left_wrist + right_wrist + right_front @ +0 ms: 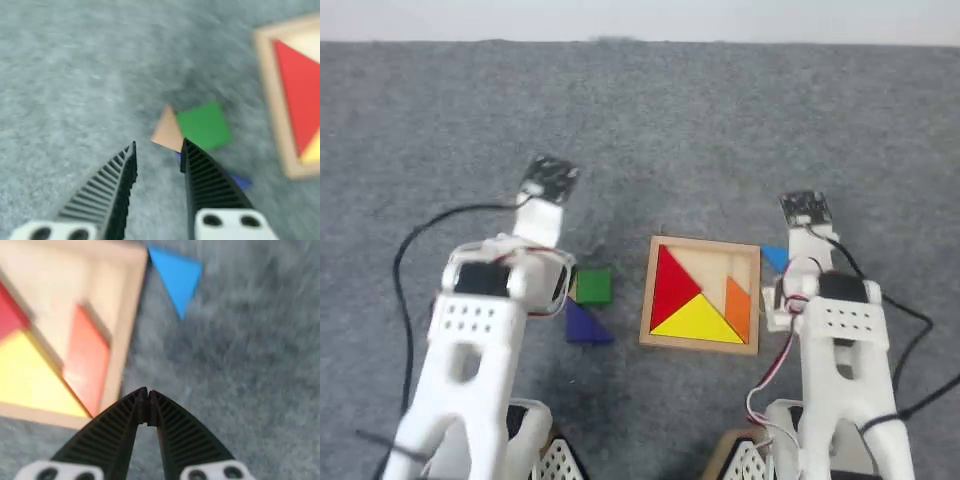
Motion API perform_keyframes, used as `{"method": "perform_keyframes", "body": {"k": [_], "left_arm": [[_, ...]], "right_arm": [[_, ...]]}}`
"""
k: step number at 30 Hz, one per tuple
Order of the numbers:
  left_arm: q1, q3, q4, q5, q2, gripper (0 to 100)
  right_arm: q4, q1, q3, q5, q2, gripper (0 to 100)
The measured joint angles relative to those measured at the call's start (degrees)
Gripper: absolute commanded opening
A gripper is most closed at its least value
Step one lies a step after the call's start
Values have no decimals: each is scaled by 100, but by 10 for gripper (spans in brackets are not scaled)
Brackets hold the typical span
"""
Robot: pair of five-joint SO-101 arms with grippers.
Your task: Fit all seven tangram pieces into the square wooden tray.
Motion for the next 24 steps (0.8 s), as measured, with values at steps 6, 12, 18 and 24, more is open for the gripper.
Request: {"method": "perform_keyframes", "body": {"k": [6,12,18,24], "left_arm": [[79,-1380,844,79,2022,172],[-105,-1793,721,659,3552,173],[-202,-1846,299,1257,4176,174],[-211,-1864,-79,1363,4659,172]], "right_arm": [[-738,624,976,352,0,6],[-1073,686,1169,396,0,6],[-1081,686,1169,396,0,6],[-1081,686,1187,396,0,6]]}}
